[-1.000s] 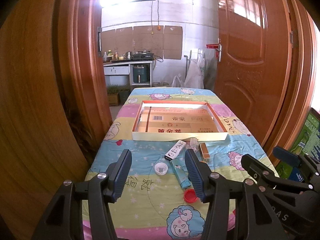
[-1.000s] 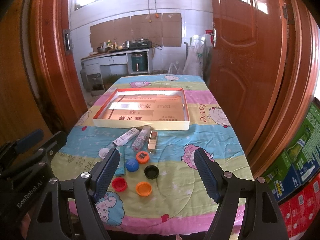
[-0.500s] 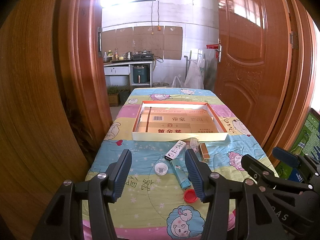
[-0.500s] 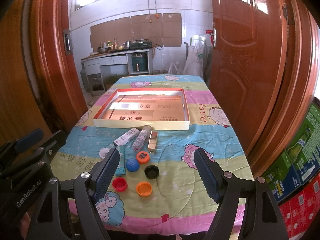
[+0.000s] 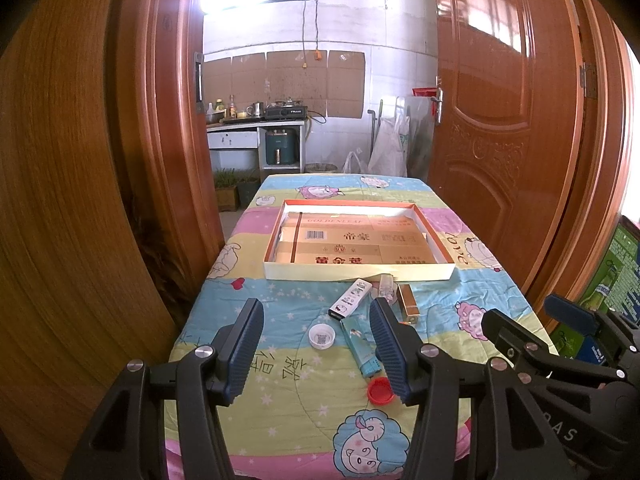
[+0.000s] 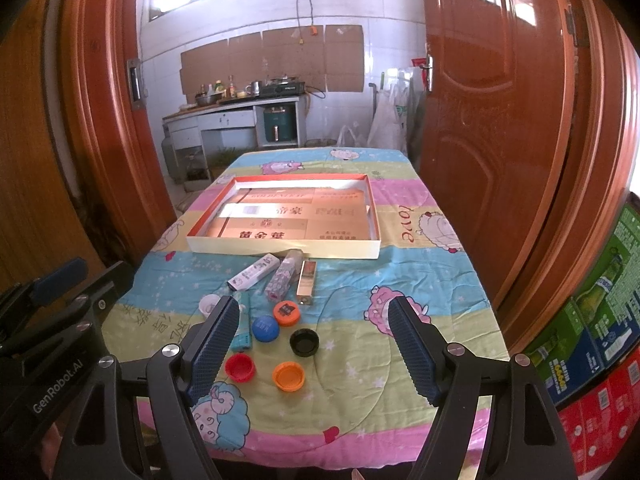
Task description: Organize rigid objects
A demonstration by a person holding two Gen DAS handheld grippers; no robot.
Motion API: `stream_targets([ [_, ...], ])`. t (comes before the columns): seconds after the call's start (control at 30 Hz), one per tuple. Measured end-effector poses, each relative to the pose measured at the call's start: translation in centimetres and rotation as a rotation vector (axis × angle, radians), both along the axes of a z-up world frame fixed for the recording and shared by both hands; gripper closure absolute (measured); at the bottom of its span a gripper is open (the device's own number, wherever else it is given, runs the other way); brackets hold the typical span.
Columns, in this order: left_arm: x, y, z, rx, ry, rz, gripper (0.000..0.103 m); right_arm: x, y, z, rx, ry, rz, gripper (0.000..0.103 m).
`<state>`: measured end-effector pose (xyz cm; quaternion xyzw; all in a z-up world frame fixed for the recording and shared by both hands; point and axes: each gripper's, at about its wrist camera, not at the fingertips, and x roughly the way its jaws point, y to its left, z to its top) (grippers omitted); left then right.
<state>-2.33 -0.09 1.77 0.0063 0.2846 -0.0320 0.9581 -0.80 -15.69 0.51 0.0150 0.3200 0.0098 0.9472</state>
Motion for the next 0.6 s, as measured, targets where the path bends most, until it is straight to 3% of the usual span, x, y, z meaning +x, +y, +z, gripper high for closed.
stream_targets([
  [0.6, 0.51, -0.24, -0.57, -0.001, 0.026, 0.001, 0.047, 0.61, -0.08, -0.63, 0.005, 0.022, 0.004, 0.025],
])
